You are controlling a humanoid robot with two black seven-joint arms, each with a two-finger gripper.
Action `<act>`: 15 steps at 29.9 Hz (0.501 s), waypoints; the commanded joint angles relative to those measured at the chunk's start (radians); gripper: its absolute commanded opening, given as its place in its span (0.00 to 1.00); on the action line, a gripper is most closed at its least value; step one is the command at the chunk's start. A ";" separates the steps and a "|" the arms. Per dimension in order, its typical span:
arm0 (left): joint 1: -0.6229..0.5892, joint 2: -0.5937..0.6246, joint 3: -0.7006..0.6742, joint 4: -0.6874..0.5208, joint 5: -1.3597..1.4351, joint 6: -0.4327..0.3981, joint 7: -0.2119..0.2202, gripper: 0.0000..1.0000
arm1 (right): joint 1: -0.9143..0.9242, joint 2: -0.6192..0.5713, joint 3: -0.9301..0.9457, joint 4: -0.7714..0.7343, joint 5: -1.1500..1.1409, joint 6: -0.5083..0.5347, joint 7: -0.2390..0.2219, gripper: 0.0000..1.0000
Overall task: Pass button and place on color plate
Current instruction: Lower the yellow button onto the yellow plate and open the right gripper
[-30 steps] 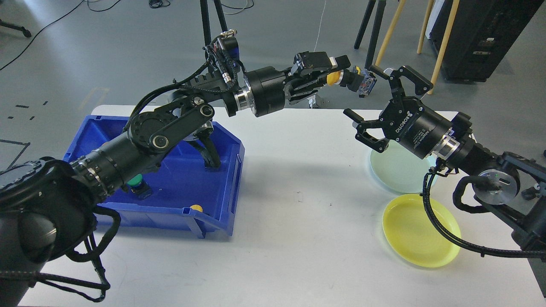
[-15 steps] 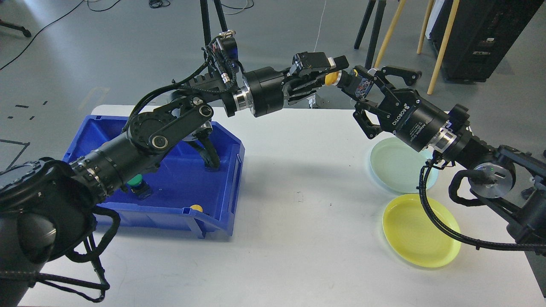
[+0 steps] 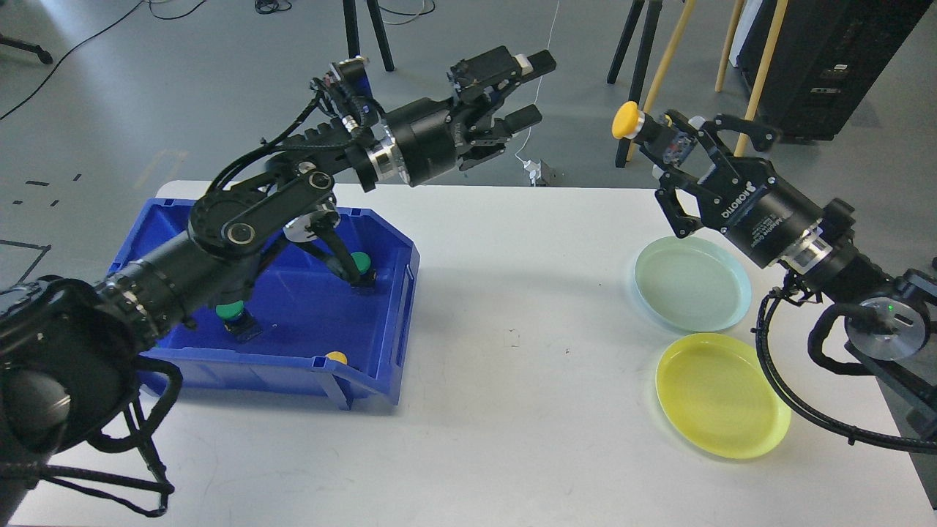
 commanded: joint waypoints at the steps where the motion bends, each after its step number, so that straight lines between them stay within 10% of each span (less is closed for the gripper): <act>1: -0.009 0.165 0.031 -0.070 0.052 -0.001 0.000 0.91 | -0.257 -0.003 0.087 0.045 0.138 -0.092 -0.004 0.00; 12: -0.061 0.457 0.126 -0.341 0.883 -0.001 0.000 0.94 | -0.625 0.004 0.237 0.182 0.372 -0.424 -0.006 0.00; 15: -0.064 0.488 0.243 -0.398 1.041 -0.001 0.000 0.94 | -0.631 0.004 0.242 0.191 0.377 -0.426 -0.004 0.24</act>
